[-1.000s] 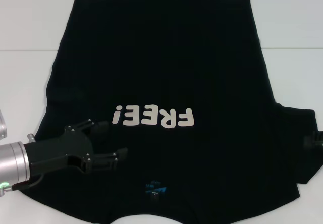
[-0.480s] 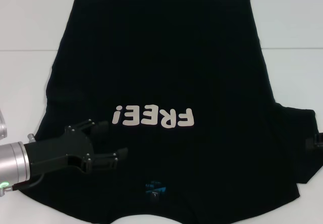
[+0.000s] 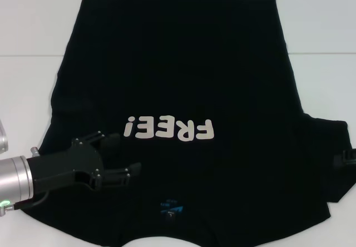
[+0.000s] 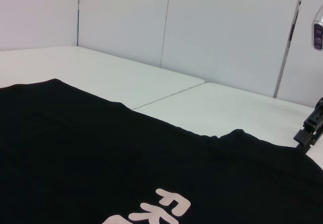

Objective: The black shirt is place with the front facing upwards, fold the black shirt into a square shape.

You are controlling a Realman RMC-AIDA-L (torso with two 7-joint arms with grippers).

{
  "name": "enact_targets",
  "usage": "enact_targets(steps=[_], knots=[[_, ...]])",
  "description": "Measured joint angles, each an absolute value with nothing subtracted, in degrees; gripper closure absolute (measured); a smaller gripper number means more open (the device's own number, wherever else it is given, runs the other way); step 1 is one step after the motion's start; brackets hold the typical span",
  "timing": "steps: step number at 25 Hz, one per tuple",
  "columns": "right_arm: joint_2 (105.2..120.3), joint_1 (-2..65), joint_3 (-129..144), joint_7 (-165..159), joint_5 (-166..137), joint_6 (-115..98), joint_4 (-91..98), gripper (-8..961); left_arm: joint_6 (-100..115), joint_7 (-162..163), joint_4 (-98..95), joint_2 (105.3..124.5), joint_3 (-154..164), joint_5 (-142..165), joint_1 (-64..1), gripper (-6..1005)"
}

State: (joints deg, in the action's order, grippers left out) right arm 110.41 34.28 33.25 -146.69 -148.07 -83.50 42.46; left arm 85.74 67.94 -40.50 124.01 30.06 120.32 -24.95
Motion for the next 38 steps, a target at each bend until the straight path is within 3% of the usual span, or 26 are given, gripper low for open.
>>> enact_targets(steps=[19,38], knots=[[110.56,35.8,33.6,-144.9,-147.1,-82.2,39.4,11,85.5,68.0,-40.5,124.01,30.1,120.3,-25.1,61],[109.76,34.9,34.2,-144.3,-146.4,-81.4,39.5,25,85.2,68.0,-40.5,124.01,30.1,120.3,-25.2,62]])
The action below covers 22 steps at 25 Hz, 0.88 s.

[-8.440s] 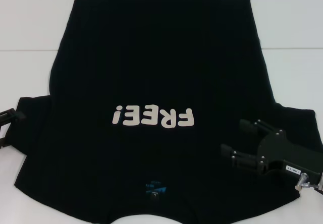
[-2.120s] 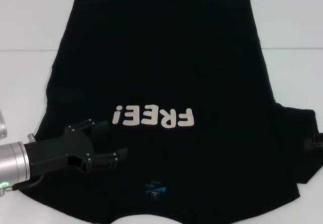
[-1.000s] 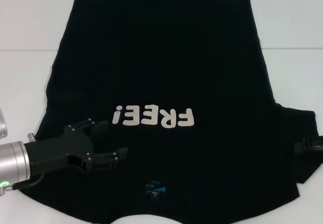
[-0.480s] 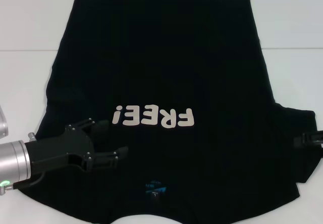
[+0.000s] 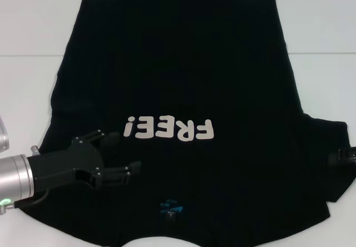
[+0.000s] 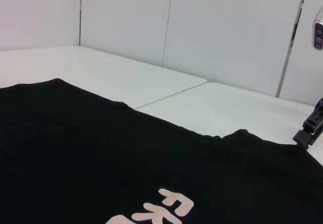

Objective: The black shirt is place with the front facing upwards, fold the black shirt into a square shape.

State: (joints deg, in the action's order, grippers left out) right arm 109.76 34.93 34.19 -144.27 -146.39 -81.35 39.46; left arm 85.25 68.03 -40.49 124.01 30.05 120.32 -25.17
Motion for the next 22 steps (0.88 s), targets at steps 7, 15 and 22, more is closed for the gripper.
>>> enact_targets(steps=[7,15,22], knots=[[110.19,35.4,35.4,-144.2,-146.4,-81.2,39.5,56,85.3,68.1,-40.5,124.01,30.1,120.3,-25.3,62],[110.27,35.5,36.8,-144.6,-146.6,-80.9,39.5,92,85.3,68.1,-40.5,124.01,30.1,120.3,-25.3,62],[110.32,35.3,39.3,-144.5,-146.5,-79.8,39.6,163,85.4,68.1,-40.6,124.01,30.1,119.8,-25.3,62]])
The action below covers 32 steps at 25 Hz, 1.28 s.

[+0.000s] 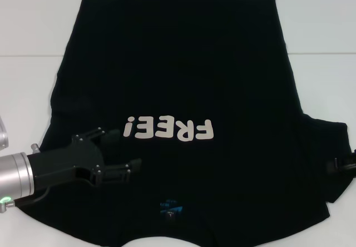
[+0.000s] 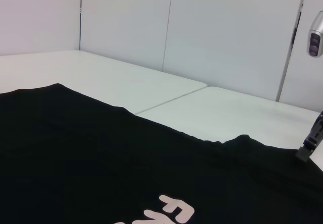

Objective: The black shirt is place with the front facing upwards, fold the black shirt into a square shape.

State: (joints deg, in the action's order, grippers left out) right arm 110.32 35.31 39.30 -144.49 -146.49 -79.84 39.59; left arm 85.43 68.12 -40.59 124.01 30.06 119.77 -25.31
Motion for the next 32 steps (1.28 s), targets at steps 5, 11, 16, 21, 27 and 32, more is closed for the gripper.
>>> enact_targets(steps=[5,11,16,21,27,32], knots=[[110.41,35.3,39.4,-144.5,-146.7,-80.1,39.3,354,85.4,68.1,-40.6,124.01,30.1,119.7,-25.3,62],[110.41,35.4,39.3,-144.4,-146.7,-80.3,39.4,456,85.3,68.1,-40.6,124.01,30.1,119.7,-25.3,62],[110.29,35.4,38.9,-144.4,-146.5,-80.4,39.8,541,85.2,68.1,-40.6,124.01,30.1,119.7,-25.3,62],[110.12,35.4,38.8,-144.3,-146.5,-80.4,39.6,825,85.1,68.1,-40.6,124.01,30.1,119.7,-25.3,62],[109.91,35.1,37.6,-144.0,-145.8,-80.4,40.0,923,85.1,68.1,-40.6,124.01,30.1,119.6,-25.3,62],[108.67,34.8,32.6,-141.6,-142.0,-82.3,40.1,922,85.1,68.1,-40.6,124.01,30.1,119.1,-25.2,62]])
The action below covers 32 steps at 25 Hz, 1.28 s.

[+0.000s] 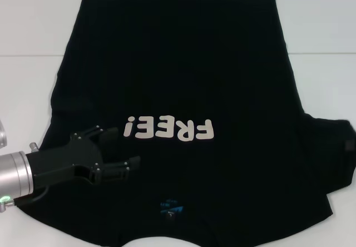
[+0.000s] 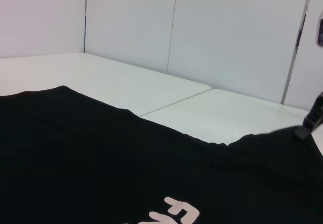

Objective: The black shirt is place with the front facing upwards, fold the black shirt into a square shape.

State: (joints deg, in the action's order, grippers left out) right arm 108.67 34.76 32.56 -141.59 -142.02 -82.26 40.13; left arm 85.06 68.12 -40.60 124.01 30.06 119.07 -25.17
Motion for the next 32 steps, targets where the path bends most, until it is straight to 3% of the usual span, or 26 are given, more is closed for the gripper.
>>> enact_targets(steps=[8,19,27,32], knots=[[107.85,36.8,30.6,-139.8,-137.6,-82.9,40.2,927,85.7,68.2,-40.6,124.01,29.5,119.0,-24.9,62],[110.48,45.0,39.8,-139.7,-137.9,-80.2,38.2,932,85.7,68.7,-40.6,124.02,29.5,119.1,-24.8,61],[112.16,47.0,43.7,-139.7,-138.9,-78.2,35.5,927,85.7,68.7,-40.6,124.02,29.5,119.3,-24.8,61],[112.85,46.3,43.1,-137.7,-136.3,-78.1,35.5,800,85.7,69.0,-40.5,124.02,29.4,119.2,-24.8,61]])
